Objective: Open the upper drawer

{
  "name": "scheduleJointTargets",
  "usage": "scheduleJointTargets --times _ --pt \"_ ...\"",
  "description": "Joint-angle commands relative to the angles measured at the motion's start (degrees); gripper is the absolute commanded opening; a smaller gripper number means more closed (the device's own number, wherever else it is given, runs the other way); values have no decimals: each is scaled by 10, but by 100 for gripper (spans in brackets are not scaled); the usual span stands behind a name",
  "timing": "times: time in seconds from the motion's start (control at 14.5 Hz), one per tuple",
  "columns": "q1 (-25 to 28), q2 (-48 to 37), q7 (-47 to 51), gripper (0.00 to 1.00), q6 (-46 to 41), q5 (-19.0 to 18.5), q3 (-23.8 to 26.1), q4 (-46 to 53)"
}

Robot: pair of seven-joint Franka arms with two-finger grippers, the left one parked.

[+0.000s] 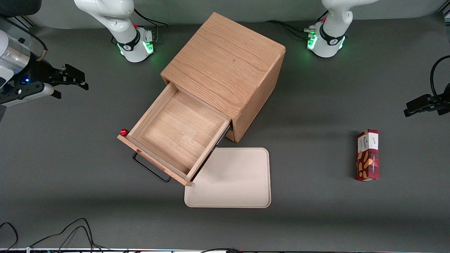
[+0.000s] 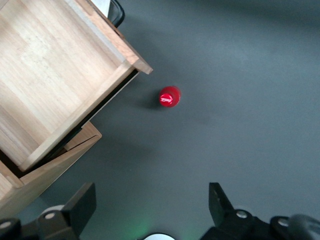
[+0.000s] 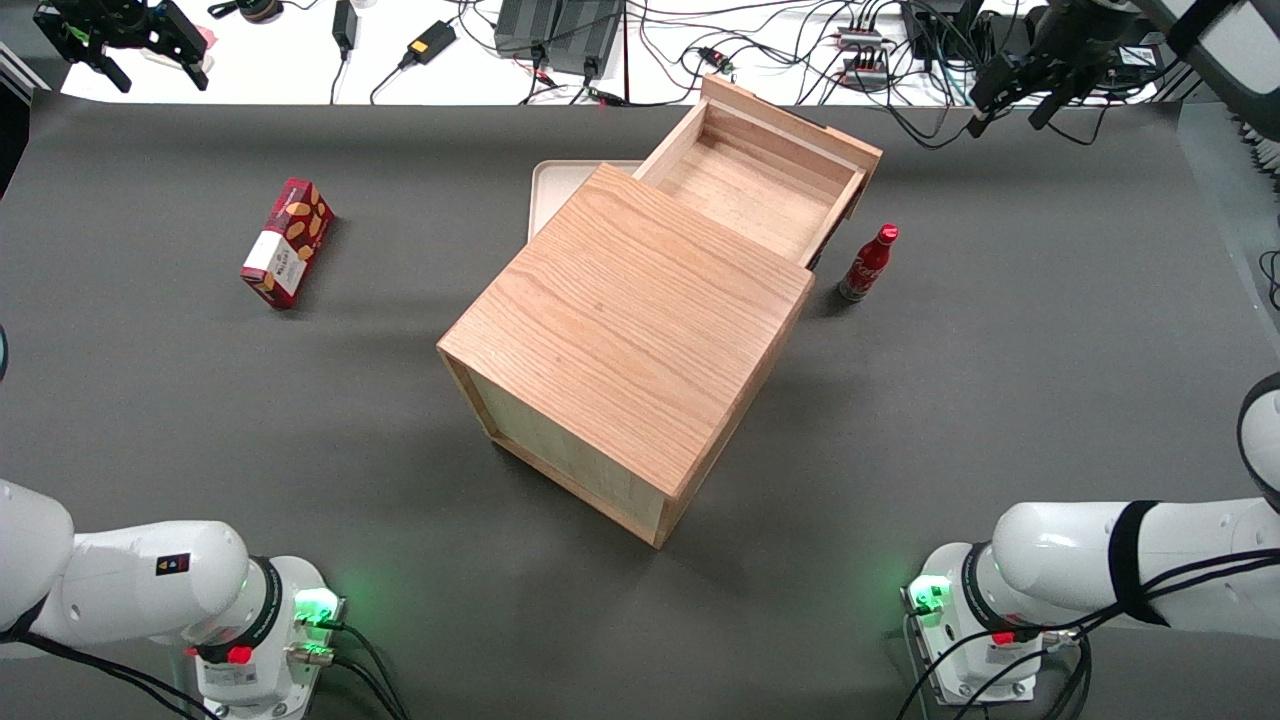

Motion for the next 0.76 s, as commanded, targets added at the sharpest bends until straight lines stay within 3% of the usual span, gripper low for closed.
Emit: scheduleJointTargets --times 0.0,0.07,0.21,0.28,0.48,0.69 --pt "6 -25 26 100 -11 -6 3 -19" --pt "52 -23 19 100 -18 -27 -31 -19" --pt "177 -27 19 100 -32 -39 -162 -16" --pt "191 -29 18 100 -38 -40 -176 -16" --pt "206 -29 27 100 -38 -44 -179 -16" --pt "145 -29 28 100 -40 -43 -130 -15"
